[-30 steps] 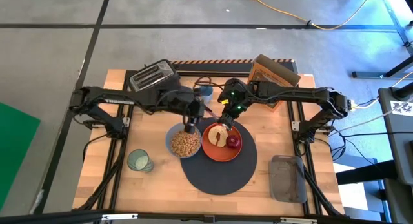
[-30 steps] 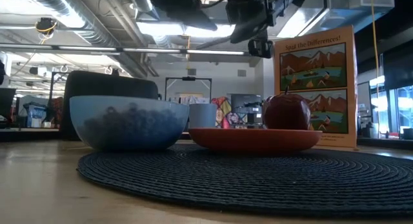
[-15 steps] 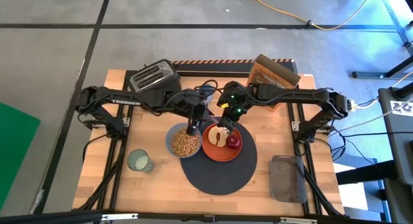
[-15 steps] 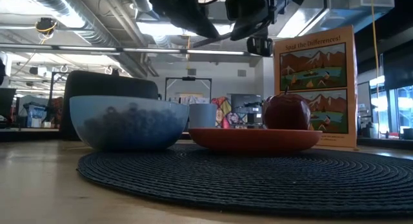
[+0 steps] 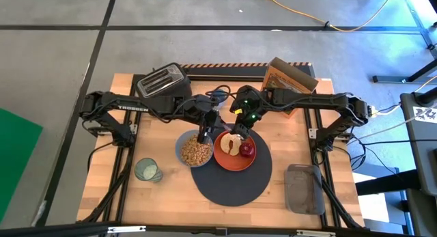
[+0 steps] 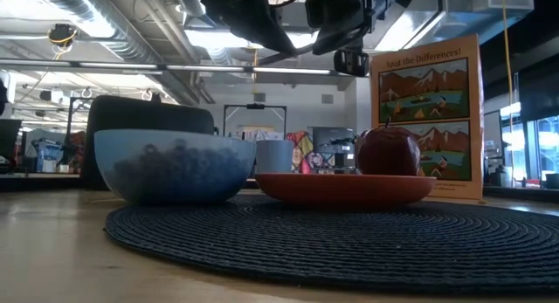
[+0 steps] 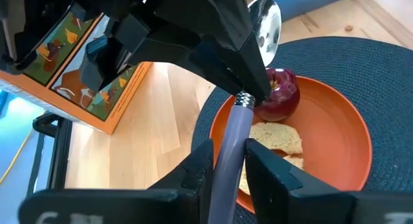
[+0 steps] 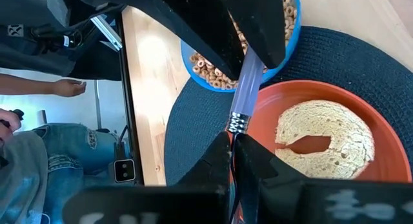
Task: Arrange a breakfast setting
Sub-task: Put the blue spoon on the tablemat to the right of the orange plate
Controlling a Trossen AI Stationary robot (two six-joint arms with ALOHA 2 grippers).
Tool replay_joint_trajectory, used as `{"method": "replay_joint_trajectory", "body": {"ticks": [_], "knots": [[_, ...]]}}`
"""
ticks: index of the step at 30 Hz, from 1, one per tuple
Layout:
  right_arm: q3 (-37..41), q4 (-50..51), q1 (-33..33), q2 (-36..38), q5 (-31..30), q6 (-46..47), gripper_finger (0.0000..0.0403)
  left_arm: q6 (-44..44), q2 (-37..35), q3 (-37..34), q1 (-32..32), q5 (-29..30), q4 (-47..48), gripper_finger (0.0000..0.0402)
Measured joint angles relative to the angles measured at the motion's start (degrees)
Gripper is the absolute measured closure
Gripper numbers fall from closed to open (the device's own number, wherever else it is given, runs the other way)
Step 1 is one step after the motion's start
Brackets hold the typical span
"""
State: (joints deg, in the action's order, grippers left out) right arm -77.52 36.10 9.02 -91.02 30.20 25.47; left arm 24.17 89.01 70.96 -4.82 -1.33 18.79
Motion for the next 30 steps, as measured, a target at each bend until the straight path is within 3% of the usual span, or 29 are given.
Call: {"method": "replay_joint_trajectory", "body": {"ticks": [8, 17, 30], "knots": [[0.0, 0.0, 0.0, 0.0, 0.0, 0.0, 0.0402, -0.1, 0.0, 0.0, 0.0, 0.2, 0.0, 0.0328], [0.0, 0.0, 0.1, 0.0, 0.3, -0.1, 0.0379, -6.5, 0.0, 0.0, 0.0, 1.5, 0.3, 0.0331], [0.0, 0.9, 0.0, 0.0, -1.8, -2.0, 0.0382, -10.6, 0.0, 0.0, 0.3, 3.7, 1.4, 0.0374]]}}
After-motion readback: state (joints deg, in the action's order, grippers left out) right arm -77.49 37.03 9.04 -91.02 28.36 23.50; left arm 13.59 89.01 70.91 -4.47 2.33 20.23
